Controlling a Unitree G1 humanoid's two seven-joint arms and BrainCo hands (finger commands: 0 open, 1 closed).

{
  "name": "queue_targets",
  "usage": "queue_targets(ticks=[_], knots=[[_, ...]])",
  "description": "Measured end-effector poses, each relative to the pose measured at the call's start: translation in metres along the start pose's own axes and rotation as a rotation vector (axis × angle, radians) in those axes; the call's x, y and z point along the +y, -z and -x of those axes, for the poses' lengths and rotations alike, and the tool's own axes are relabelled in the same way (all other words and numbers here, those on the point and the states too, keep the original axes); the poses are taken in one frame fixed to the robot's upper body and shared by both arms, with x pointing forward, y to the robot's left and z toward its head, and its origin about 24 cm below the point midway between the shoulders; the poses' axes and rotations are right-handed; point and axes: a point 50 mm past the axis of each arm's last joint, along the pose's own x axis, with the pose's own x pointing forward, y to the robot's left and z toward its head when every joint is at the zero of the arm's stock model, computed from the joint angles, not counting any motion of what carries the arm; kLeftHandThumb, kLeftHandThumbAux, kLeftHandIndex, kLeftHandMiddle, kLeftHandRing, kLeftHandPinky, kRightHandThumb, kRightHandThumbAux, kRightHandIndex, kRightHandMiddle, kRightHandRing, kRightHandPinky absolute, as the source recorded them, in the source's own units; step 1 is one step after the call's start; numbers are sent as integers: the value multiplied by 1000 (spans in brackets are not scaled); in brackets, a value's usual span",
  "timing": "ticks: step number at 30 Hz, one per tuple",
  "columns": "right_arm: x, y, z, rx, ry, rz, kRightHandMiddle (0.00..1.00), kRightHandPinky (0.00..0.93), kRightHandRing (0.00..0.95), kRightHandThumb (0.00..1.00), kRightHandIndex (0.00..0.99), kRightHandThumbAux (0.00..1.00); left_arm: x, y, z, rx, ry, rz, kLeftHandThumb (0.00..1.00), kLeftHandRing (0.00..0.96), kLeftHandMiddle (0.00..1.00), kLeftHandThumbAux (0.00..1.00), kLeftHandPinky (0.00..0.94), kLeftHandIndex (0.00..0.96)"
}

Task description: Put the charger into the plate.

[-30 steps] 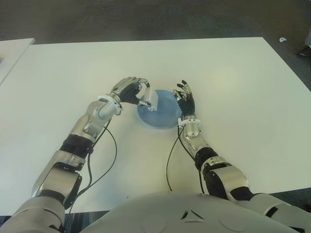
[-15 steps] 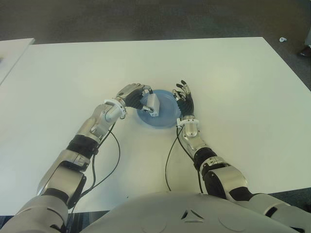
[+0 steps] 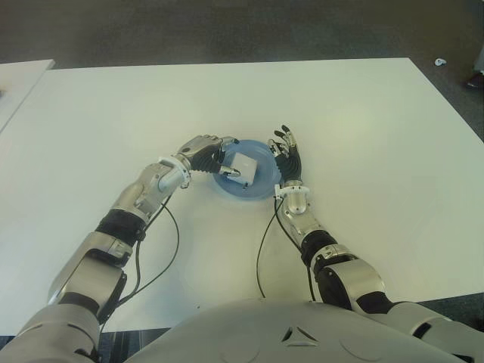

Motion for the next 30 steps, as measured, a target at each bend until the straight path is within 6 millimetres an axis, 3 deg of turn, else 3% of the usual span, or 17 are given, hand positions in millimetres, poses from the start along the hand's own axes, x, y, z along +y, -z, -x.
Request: queue_targets(ticks=[16,30], knots=[[0,0,1,-3,-1,-1,209,236,319,45,0,459,2,-1,2,-15,-10,-4,245,0,0,109,0,0],[1,0,2,-9,-10,8,221,223,322,42,0,462,13,-10,15,-66,-108,51,257,0,0,168,0,0]])
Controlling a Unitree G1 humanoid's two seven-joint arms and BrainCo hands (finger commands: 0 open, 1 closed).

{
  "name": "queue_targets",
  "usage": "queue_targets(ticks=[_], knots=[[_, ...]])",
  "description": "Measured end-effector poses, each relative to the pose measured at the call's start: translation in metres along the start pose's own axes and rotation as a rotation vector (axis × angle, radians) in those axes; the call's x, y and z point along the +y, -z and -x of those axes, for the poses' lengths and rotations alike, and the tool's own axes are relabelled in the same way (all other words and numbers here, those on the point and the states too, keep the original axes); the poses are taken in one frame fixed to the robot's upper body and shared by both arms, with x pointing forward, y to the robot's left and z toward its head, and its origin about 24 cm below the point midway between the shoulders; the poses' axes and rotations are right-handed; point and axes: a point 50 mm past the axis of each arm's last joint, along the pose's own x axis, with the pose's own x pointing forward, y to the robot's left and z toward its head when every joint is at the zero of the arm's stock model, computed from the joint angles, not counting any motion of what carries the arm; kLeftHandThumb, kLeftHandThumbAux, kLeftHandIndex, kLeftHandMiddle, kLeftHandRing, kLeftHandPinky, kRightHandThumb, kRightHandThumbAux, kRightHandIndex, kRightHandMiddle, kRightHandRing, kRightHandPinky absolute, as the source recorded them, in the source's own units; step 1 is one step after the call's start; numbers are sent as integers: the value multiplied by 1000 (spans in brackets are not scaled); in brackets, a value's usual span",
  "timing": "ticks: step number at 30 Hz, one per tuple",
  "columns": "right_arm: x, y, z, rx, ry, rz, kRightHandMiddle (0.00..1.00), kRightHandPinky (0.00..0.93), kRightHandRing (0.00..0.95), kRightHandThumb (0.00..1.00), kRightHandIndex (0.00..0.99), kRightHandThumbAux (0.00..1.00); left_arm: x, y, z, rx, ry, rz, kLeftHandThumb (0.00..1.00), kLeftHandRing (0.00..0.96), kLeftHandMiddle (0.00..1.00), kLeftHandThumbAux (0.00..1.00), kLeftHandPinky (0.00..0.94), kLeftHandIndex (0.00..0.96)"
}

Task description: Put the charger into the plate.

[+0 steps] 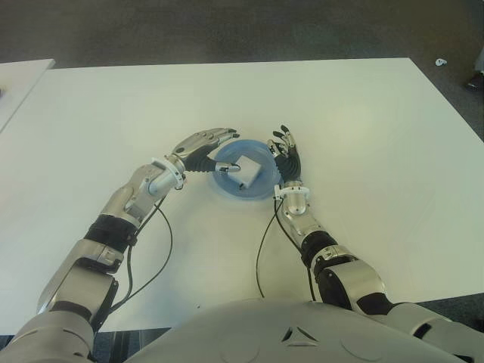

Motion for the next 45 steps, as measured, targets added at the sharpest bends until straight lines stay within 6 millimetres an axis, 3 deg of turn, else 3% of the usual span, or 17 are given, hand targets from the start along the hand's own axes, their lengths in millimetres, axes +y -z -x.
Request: queue_targets(ticks=[9,15,20,26,33,45], knots=[[0,0,1,-3,-1,-1,226,205,312,41,0,466,28,-15,7,-74,-119,63,230,0,0,232,0,0],[-2,0,2,-7,-5,-2,208,188,281,35,0,486,44,-21,13,-162,-248,260,241,0,1,328,3,7],[-5,1,2,-9,-4,4,101,115,141,17,0,488,40,-17,12,-214,-336,425,236,0,30,410,2,36],[-6,1,2,-11,-4,3,23,76,50,7,0,477,26,1,10,-192,-363,580,210,0,36,470,0,43],[-12,1,4,-20,27,-7,1,59,16,10,0,507,14,29,20,-92,-400,693,132,0,29,476,2,28],[-21,2,8,-17,75,2,0,35,0,9,0,536,-5,50,31,40,-511,797,7,36,61,478,26,13]])
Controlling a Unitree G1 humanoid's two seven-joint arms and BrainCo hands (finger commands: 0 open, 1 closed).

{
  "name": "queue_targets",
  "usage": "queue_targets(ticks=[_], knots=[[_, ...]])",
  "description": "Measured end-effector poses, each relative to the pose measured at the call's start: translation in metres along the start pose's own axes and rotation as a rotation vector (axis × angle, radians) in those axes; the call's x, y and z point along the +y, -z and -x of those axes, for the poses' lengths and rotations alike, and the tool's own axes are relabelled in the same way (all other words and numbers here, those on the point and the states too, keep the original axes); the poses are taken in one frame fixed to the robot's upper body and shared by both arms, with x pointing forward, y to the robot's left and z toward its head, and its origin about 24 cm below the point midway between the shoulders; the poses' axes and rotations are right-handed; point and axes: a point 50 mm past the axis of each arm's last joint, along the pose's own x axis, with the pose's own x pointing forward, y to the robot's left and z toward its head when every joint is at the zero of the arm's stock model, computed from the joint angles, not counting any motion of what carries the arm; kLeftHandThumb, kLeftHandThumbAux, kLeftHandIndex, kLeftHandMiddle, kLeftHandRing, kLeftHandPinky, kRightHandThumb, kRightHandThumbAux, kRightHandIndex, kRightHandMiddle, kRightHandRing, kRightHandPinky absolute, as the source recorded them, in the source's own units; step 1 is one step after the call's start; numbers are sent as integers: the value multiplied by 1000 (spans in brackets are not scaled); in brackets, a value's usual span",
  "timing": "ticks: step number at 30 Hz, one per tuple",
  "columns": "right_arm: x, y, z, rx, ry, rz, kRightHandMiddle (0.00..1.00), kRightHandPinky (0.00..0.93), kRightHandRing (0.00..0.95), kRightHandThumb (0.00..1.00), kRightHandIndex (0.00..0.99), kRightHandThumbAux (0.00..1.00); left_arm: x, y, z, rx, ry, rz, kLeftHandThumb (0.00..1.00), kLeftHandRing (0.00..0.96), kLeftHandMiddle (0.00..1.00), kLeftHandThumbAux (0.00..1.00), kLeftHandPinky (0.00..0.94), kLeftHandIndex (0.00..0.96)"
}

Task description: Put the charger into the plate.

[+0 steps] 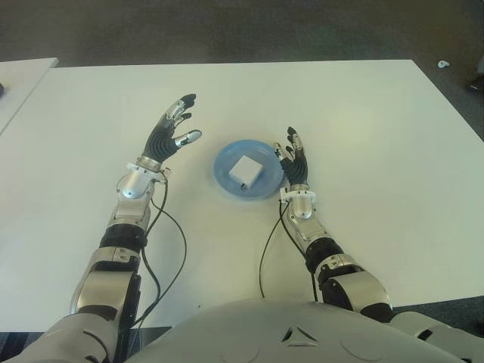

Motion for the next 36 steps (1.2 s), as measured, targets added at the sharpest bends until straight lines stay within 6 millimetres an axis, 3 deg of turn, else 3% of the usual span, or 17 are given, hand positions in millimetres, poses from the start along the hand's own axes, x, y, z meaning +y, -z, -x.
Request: queue_targets(ticks=[9,15,22,36], knots=[[-12,-1,8,-7,44,19,0,12,0,3,0,545,-3,19,12,83,-132,90,0,63,85,505,58,26],[-19,-1,16,21,64,51,0,9,0,0,0,539,-19,27,20,108,-205,198,0,47,61,533,47,11],[-27,0,28,76,82,85,7,17,5,0,0,529,-41,44,45,209,-272,329,2,5,7,568,6,0],[-33,-2,34,115,75,101,4,22,6,4,0,520,-42,43,51,234,-211,362,57,0,0,565,2,0]])
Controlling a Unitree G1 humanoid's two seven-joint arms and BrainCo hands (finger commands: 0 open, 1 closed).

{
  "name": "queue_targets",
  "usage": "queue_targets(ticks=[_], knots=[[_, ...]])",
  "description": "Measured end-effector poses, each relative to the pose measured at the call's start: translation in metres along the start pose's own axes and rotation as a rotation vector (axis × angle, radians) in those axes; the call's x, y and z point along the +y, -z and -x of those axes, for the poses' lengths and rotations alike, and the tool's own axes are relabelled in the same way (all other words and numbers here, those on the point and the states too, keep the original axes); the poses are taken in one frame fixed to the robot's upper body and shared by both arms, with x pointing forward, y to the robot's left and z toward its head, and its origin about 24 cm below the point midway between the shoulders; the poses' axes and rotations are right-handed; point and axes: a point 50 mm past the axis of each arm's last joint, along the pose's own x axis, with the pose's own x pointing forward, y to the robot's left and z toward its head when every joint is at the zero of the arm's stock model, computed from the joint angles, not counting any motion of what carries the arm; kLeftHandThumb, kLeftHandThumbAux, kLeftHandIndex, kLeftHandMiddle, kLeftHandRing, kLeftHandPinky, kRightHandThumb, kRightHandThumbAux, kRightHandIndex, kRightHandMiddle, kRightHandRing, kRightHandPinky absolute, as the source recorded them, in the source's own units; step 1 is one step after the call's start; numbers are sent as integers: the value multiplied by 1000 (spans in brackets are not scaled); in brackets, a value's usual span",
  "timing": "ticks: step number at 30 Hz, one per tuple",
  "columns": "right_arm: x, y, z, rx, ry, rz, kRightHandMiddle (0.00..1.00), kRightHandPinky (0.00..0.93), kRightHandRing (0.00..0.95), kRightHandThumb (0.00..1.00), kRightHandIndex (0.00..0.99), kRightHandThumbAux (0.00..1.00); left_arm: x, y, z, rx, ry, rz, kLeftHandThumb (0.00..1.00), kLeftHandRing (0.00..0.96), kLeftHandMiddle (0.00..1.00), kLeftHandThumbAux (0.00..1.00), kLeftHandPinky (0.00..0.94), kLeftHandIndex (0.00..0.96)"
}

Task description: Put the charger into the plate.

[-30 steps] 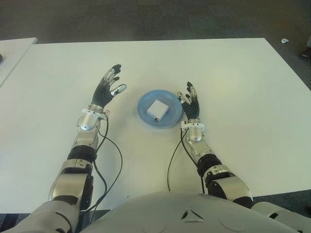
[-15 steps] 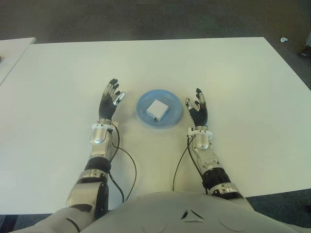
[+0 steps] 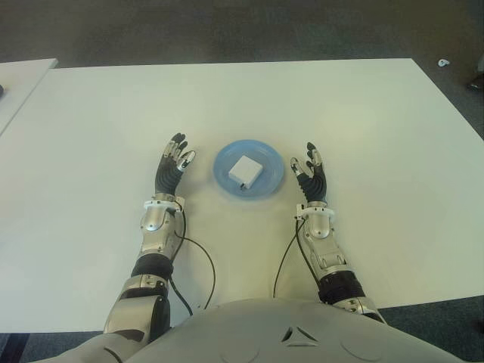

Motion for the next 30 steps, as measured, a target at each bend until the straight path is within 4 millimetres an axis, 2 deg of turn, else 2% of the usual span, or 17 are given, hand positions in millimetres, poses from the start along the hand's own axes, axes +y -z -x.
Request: queue_targets(ticks=[14,23,30], knots=[[-6,3,2,21,37,-13,0,22,1,5,0,533,-12,6,8,1,72,3,28,0,0,548,1,0],[-10,6,3,13,60,-27,0,9,0,0,0,567,-23,10,4,-3,103,-66,14,0,0,541,0,0],[-12,7,3,12,75,-26,5,33,9,0,0,568,-27,8,1,-34,99,-101,5,0,0,542,0,0]])
